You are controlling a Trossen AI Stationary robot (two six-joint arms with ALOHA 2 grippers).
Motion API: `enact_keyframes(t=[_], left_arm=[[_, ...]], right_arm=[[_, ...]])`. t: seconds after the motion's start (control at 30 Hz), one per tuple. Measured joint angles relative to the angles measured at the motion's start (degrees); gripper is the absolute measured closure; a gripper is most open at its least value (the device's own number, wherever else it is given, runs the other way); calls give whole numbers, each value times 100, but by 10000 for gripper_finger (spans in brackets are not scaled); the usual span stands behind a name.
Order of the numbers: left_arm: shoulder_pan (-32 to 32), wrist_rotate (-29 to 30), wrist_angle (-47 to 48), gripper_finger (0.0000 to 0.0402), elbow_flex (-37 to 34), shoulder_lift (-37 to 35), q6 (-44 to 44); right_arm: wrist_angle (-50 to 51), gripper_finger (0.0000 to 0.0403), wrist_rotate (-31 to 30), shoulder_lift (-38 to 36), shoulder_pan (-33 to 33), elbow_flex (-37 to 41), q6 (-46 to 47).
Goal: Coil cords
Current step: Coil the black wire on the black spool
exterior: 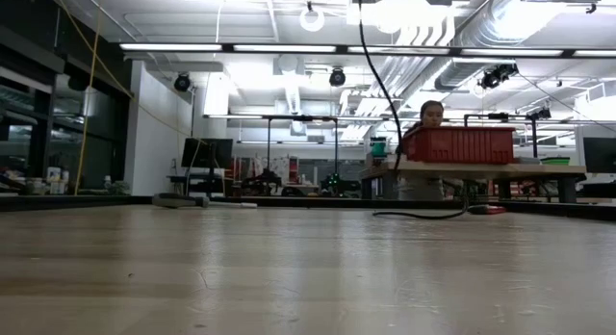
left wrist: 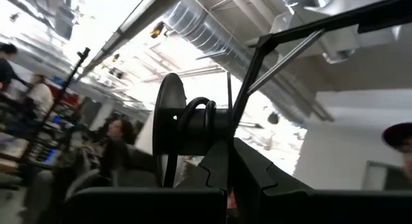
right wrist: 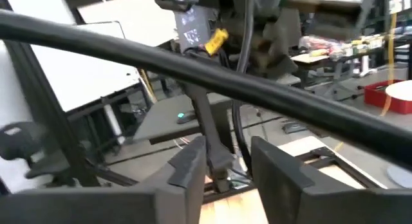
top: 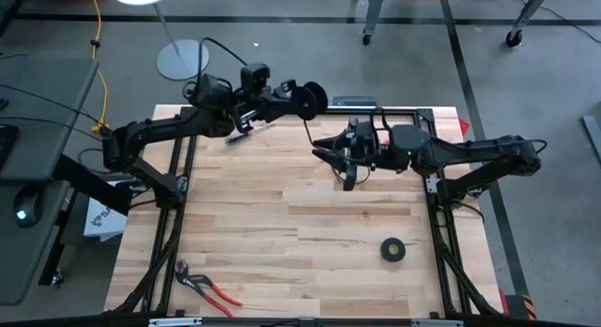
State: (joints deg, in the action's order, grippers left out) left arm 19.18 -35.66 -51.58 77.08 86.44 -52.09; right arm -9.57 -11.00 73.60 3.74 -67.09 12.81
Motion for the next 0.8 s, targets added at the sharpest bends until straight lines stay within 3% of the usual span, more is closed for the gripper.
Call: enact_keyframes(t=[0.2, 0.4, 0.6, 0.8], left_arm=[[-12, 68, 780, 401, -2, -255, 643], [-44, 176, 1039, 401, -2, -391, 1155], [-46, 172, 1105, 401, -4, -401, 931], [-52, 208, 1145, 401, -7, -401, 928]], right_arm=[[364, 258, -516, -7, 81, 0, -339], [712, 256, -592, 29, 28, 0, -706], [869, 256, -1356, 228, 9, 0, -1651], [443, 256, -1403, 160, 379, 0, -2691]])
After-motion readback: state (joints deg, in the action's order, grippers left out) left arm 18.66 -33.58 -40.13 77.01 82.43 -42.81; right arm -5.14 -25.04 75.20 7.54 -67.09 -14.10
